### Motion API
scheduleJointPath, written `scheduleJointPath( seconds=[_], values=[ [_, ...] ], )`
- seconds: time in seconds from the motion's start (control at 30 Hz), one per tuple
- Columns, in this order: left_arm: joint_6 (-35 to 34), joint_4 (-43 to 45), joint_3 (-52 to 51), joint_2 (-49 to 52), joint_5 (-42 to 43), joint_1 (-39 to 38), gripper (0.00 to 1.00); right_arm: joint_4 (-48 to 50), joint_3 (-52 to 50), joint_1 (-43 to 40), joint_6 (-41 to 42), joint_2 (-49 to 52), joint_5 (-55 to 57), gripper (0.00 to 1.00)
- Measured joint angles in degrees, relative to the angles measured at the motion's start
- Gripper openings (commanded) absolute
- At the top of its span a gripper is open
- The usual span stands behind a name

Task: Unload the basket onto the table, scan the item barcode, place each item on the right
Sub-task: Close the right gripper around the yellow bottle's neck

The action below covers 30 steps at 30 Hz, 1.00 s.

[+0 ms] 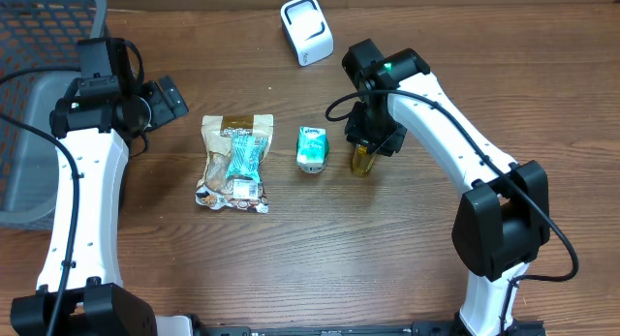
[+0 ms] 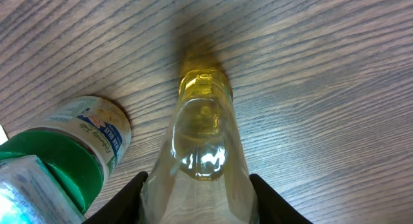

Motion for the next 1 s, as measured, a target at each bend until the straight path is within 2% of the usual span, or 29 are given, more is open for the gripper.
scheduleJointPath(
  seconds=[0.4,0.8,0.93,1.0],
  values=[
    [0.0,0.0,0.0,0.0,0.0,0.0,1.0,0.0,0.0,0.0,-3.9,0.0,0.9,0.4],
    [0.0,0.0,0.0,0.0,0.0,0.0,0.99,0.2,0.0,0.0,-16.9,0.0,1.5,0.41],
    [0.0,0.0,0.0,0.0,0.0,0.0,1.0,0.2,0.0,0.0,-18.1,0.0,1.7,0.49],
    [0.0,0.0,0.0,0.0,0.0,0.0,1.0,0.2,0.0,0.0,-18.4,0.0,1.7,0.48]
  ],
)
